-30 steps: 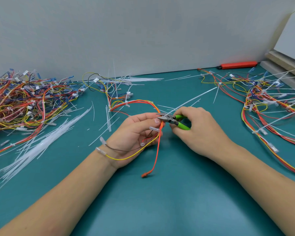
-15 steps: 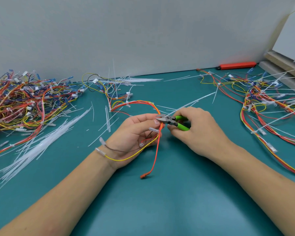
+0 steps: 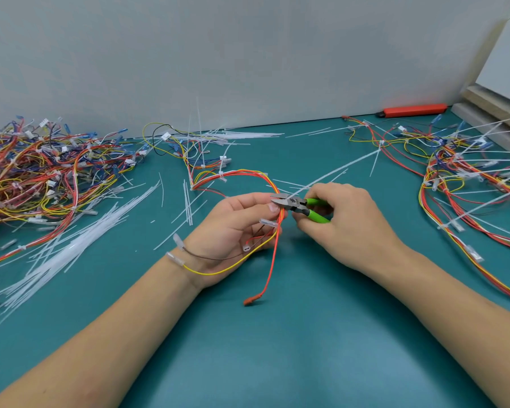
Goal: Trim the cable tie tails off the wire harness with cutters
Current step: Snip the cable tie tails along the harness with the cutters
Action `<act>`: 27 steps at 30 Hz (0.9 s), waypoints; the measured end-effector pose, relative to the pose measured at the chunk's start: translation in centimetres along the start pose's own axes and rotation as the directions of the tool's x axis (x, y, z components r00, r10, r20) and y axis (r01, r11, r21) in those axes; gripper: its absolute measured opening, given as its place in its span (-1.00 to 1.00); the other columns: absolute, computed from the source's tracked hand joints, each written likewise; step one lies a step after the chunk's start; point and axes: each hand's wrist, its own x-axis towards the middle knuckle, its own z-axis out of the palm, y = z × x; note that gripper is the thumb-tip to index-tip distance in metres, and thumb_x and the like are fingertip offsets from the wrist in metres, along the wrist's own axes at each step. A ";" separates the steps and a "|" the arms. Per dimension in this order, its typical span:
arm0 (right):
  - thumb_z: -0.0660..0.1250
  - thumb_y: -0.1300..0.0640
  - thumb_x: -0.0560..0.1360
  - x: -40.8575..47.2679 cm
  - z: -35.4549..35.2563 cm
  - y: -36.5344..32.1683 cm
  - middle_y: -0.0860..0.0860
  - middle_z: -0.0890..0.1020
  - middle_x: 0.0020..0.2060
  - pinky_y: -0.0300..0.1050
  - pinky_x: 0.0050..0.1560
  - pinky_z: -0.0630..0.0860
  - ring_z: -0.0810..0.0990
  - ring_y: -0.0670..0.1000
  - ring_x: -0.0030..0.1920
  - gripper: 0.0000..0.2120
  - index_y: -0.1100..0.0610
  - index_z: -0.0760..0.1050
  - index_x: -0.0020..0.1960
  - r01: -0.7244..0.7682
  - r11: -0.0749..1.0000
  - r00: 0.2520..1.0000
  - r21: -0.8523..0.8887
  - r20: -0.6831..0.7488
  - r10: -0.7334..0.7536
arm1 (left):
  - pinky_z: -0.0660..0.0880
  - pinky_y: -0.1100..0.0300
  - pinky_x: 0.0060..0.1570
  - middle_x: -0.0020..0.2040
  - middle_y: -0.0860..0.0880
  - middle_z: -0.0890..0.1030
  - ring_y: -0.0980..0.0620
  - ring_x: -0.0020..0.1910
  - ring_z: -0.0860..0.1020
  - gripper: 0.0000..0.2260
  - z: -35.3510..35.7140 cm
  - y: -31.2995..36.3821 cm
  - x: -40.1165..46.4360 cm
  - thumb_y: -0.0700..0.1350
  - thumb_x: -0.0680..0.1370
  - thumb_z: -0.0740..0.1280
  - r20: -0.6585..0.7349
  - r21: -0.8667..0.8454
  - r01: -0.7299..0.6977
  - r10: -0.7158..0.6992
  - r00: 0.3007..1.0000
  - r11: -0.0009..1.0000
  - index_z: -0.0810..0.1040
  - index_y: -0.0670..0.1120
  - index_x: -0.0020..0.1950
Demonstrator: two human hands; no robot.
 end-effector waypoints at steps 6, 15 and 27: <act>0.42 -0.06 0.49 -0.1 0.2 0.1 -0.03 0.40 -0.47 -0.03 -0.36 0.35 0.35 0.03 -0.38 -0.66 0.03 0.35 -0.31 -0.035 0.999 0.999 -0.013 -0.007 0.035 | 0.49 0.18 -0.21 -0.12 -0.05 0.64 0.03 -0.29 0.52 -0.89 0.0 0.0 -0.1 -0.15 0.48 0.41 0.022 0.018 -0.008 0.007 1.000 1.000 0.71 -0.06 -0.04; 0.44 0.02 0.48 -0.1 0.0 -0.1 -0.09 0.63 -0.28 0.07 -0.09 0.58 0.59 0.03 -0.17 -0.93 -0.01 0.58 -0.13 0.004 0.997 1.000 0.071 0.017 -0.006 | 0.42 0.15 -0.18 -0.12 -0.06 0.64 0.03 -0.28 0.49 -0.84 -0.1 -0.1 0.0 -0.15 0.48 0.42 0.006 -0.003 0.002 -0.002 1.000 1.000 0.69 -0.11 0.04; 0.44 -0.02 0.51 0.1 0.1 0.3 -0.03 0.51 -0.41 0.05 -0.27 0.50 0.47 0.04 -0.33 -0.80 0.02 0.51 -0.21 -0.010 0.998 1.000 0.058 0.021 0.008 | 0.40 0.14 -0.17 -0.12 -0.06 0.62 0.03 -0.28 0.48 -0.89 -0.2 -0.2 0.2 -0.16 0.50 0.40 0.026 0.020 -0.006 0.006 1.000 1.000 0.71 -0.08 -0.03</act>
